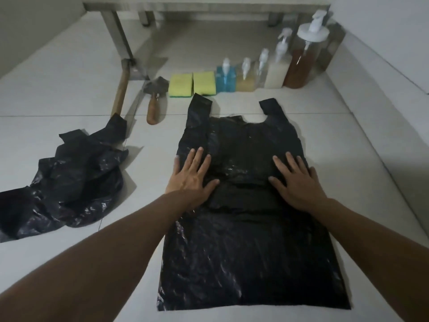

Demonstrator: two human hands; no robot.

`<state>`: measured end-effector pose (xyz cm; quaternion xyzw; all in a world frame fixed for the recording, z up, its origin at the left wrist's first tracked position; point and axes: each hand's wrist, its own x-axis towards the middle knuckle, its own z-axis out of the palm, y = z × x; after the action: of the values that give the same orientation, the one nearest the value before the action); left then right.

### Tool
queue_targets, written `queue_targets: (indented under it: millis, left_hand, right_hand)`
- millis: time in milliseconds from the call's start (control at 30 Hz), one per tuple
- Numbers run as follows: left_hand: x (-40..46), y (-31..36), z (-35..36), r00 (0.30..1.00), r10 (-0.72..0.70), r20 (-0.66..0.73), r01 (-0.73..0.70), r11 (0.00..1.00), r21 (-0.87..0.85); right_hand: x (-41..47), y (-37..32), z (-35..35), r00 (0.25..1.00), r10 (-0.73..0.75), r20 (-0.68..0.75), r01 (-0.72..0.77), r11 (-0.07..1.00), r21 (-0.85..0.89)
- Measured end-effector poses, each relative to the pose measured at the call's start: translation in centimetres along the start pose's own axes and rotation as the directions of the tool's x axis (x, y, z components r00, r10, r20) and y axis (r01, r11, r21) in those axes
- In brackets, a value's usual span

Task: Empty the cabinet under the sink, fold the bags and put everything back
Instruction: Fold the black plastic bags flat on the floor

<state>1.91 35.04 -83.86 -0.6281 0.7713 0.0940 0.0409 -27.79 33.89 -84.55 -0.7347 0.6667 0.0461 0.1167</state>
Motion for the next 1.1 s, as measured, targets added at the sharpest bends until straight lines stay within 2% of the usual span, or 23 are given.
queue_targets:
  millis: [100, 300, 400, 467, 600, 733, 833, 933, 1000, 1067, 1100]
  left_hand:
    - [0.3, -3.1, 1.0, 0.988, -0.118, 0.102, 0.118, 0.993, 0.001]
    - [-0.9, -4.1, -1.0, 0.985, -0.125, 0.116, 0.133, 0.989, -0.065]
    - [-2.4, -6.2, -4.4, 0.997, -0.048, 0.063, 0.046, 0.998, 0.03]
    - [-3.6, -8.5, -7.3, 0.998, -0.044, 0.043, 0.041, 0.996, 0.079]
    - [-6.7, -14.4, -13.5, 0.981, -0.189, 0.046, 0.187, 0.981, 0.05]
    - [-10.2, -20.7, -15.8, 0.922, -0.372, 0.105, 0.365, 0.928, 0.078]
    - [-12.6, -24.7, -13.6, 0.871, -0.478, 0.111, 0.472, 0.878, 0.083]
    - [-14.6, -27.4, -10.5, 0.77, -0.623, 0.137, 0.63, 0.777, -0.01]
    - [-15.4, -28.5, -8.7, 0.702, -0.687, 0.188, 0.709, 0.699, -0.097]
    - [-15.9, -29.1, -7.3, 0.68, -0.703, 0.209, 0.733, 0.655, -0.182]
    - [-16.0, -29.2, -6.9, 0.681, -0.707, 0.19, 0.731, 0.65, -0.207]
  right_hand:
    - [0.2, 1.1, 0.6, 0.999, 0.03, 0.041, -0.029, 0.999, -0.028]
    - [0.4, -1.2, -1.1, 0.999, 0.024, 0.046, -0.02, 0.994, -0.103]
    - [0.9, -5.5, -4.0, 0.993, -0.11, 0.043, 0.114, 0.99, -0.087]
    - [1.2, -9.9, -6.6, 0.972, -0.219, 0.09, 0.221, 0.975, -0.016]
    - [2.0, -20.2, -10.1, 0.897, -0.407, 0.169, 0.399, 0.913, 0.084]
    - [1.6, -29.8, -9.8, 0.831, -0.517, 0.206, 0.485, 0.854, 0.189]
    - [1.0, -35.7, -7.5, 0.817, -0.556, 0.154, 0.519, 0.825, 0.223]
    - [0.4, -39.9, -5.0, 0.85, -0.519, 0.094, 0.472, 0.828, 0.303]
    - [-0.2, -41.9, -3.9, 0.854, -0.52, 0.033, 0.491, 0.824, 0.282]
    - [-0.9, -43.2, -3.1, 0.838, -0.546, 0.011, 0.526, 0.812, 0.253]
    - [-1.3, -43.7, -2.9, 0.833, -0.551, 0.05, 0.522, 0.814, 0.255]
